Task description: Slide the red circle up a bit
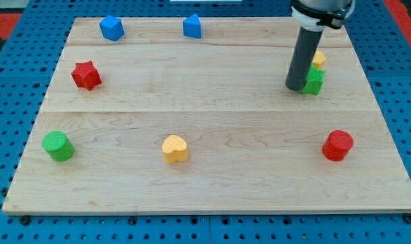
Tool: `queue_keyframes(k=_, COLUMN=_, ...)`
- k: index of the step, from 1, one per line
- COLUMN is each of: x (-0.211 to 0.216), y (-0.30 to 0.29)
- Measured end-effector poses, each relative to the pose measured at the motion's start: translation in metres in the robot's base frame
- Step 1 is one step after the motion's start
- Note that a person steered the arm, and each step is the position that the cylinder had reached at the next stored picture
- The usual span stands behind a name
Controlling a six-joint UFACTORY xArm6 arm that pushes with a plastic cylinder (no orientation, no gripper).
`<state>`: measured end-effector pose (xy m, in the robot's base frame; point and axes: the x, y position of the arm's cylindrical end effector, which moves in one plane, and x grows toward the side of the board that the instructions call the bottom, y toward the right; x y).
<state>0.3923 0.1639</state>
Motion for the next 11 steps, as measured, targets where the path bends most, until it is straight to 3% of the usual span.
queue_keyframes(k=2, x=0.0, y=0.026)
queue_keyframes(k=4, x=0.122, y=0.099)
queue_keyframes(k=5, x=0.195, y=0.03)
queue_keyframes(k=6, x=0.156, y=-0.006)
queue_keyframes(k=7, x=0.135, y=0.026)
queue_keyframes(k=9, x=0.151, y=0.075)
queue_keyframes(k=11, x=0.094, y=0.072)
